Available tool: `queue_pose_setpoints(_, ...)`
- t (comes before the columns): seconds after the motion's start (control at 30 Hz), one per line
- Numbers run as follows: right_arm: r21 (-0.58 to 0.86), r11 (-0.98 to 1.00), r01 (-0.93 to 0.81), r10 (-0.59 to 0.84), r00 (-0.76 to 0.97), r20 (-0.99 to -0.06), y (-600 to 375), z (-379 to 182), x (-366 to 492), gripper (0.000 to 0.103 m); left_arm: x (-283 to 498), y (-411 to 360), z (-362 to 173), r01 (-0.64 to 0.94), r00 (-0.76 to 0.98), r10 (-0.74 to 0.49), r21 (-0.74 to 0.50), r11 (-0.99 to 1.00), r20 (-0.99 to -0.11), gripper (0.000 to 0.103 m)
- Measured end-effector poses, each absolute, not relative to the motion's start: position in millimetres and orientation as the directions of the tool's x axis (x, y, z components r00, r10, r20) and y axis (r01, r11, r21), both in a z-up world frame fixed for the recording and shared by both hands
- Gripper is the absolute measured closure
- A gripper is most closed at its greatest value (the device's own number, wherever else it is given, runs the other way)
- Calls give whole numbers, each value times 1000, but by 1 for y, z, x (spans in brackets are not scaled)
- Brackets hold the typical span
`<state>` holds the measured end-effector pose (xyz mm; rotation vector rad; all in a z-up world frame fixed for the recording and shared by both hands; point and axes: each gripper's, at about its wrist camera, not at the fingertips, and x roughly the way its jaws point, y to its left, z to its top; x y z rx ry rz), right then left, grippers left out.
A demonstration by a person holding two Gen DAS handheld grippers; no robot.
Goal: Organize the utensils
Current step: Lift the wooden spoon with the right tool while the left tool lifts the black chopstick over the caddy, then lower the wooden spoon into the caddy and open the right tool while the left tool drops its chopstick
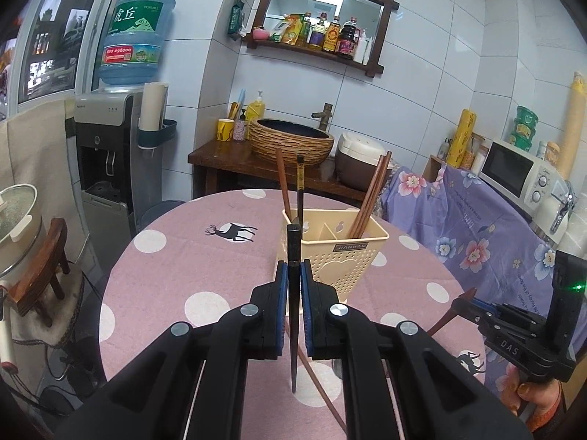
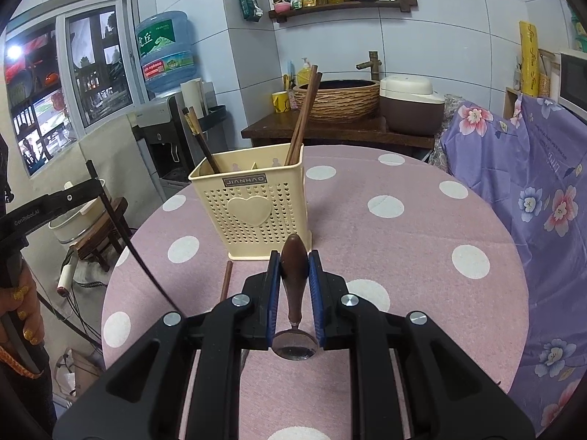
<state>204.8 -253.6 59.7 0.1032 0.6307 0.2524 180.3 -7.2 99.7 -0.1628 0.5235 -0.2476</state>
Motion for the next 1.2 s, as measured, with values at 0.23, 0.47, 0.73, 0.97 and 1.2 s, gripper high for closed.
queue_pose_setpoints(0.23,166,957,-237,290,783,-551,-247,84,217,87,185,-13,125,232,846,-302,-206,951,-441,95)
queue_pose_setpoints(0.47,165,947,-275,321,809,-492,-238,141,238,87,205,-20,173,283,842,-367,-254,925,-396,95)
queue_pose_setpoints(0.73,139,956,-257,292,864,-411,-222,221,289,87,250,-37,238,273,873,-353,-263,925,-335,95)
queue_pose_setpoints(0.97,118,970,-214,243,887,-393,-208,206,330,87,283,-48,226,213,897,-278,-214,953,-345,95)
queue_pose_setpoints(1.2,103,980,-171,200,868,-455,-202,139,351,87,297,-53,162,185,873,-246,-181,966,-421,95)
